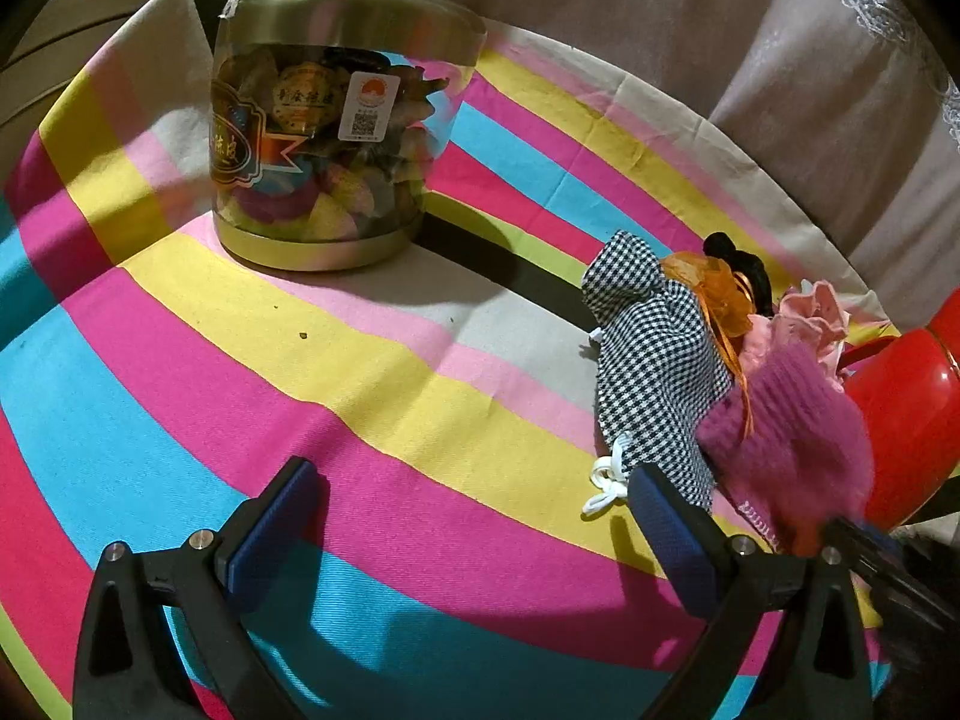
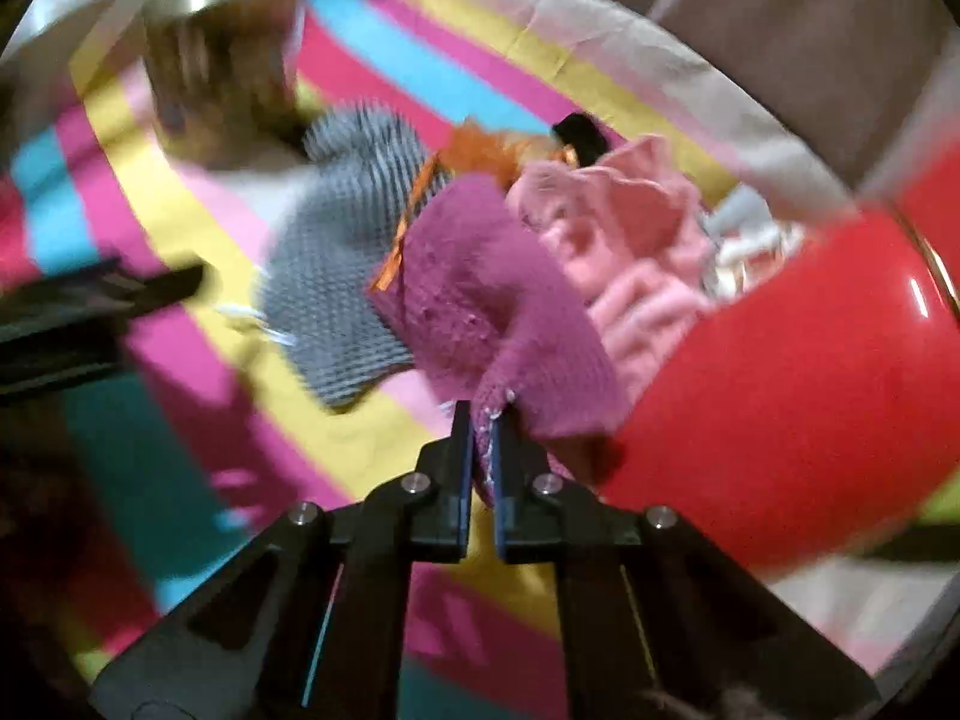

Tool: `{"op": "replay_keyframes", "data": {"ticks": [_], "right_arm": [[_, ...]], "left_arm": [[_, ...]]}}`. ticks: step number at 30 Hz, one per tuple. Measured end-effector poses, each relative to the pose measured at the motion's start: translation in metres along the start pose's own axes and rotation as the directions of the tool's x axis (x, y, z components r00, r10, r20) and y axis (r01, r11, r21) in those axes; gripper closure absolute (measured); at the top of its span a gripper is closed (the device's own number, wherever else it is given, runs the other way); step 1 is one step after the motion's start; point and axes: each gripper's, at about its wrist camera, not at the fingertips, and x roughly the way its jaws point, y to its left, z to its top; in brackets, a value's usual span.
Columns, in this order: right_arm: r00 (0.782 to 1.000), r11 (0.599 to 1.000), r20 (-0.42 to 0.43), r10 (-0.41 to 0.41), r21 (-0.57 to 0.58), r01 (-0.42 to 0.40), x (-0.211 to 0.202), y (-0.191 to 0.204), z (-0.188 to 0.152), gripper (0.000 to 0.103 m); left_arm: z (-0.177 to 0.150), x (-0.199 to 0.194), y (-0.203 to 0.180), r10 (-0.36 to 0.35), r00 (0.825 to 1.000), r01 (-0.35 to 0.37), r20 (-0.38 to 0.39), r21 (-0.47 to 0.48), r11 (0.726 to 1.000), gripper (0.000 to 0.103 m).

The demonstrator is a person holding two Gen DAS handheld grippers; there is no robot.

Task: Organize soft objects
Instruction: 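Grasp the pink knit glove with the right tool and lift it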

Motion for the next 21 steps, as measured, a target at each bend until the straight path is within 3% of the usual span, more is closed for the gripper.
{"op": "replay_keyframes", "data": {"ticks": [2, 5, 8, 10, 12, 15, 18, 21], "right_arm": [[0.983, 0.973, 0.074, 0.170, 0.147, -0.180, -0.032, -0.029, -0.025, 0.096], [0.963, 0.938, 0.101, 0.250, 0.220, -0.266, -0.055, -0.055, -0.056, 0.096], [0.982, 0.949, 0.029, 0.188, 0.250, -0.190, -0.055, -0.080, -0.083, 0.095], [0.992, 0.965, -0.014, 0.125, 0.235, -0.118, -0.054, -0.086, -0.092, 0.087], [0.992, 0.967, -0.034, 0.123, 0.229, -0.112, -0.054, -0.089, -0.098, 0.056], [0.993, 0.983, -0.021, 0.117, 0.147, -0.112, -0.053, -0.081, -0.094, 0.033], [0.995, 0.987, -0.023, 0.099, 0.127, -0.096, -0.053, -0.081, -0.090, 0.030], [0.995, 0.984, 0.074, 0.063, 0.163, -0.075, -0.078, -0.082, -0.086, 0.030]], "left_arm": [[0.000, 0.000, 0.000, 0.000, 1.000, 0.000, 0.000, 0.000, 1.000, 0.000], [0.000, 0.001, -0.001, 0.005, 1.000, -0.005, -0.001, 0.004, 1.000, 0.000], [-0.001, 0.000, -0.002, 0.012, 1.000, -0.012, -0.002, 0.008, 1.000, 0.000], [0.000, 0.001, -0.003, 0.017, 1.000, -0.017, -0.005, 0.012, 1.000, 0.000], [0.000, 0.002, -0.004, 0.025, 1.000, -0.025, -0.008, 0.018, 1.000, 0.000], [0.000, 0.004, -0.006, 0.035, 0.999, -0.034, -0.013, 0.028, 0.999, 0.000], [0.000, 0.005, -0.006, 0.037, 0.999, -0.037, -0.015, 0.031, 0.999, 0.000], [0.001, 0.005, -0.007, 0.040, 0.999, -0.040, -0.017, 0.033, 0.999, 0.000]]}}
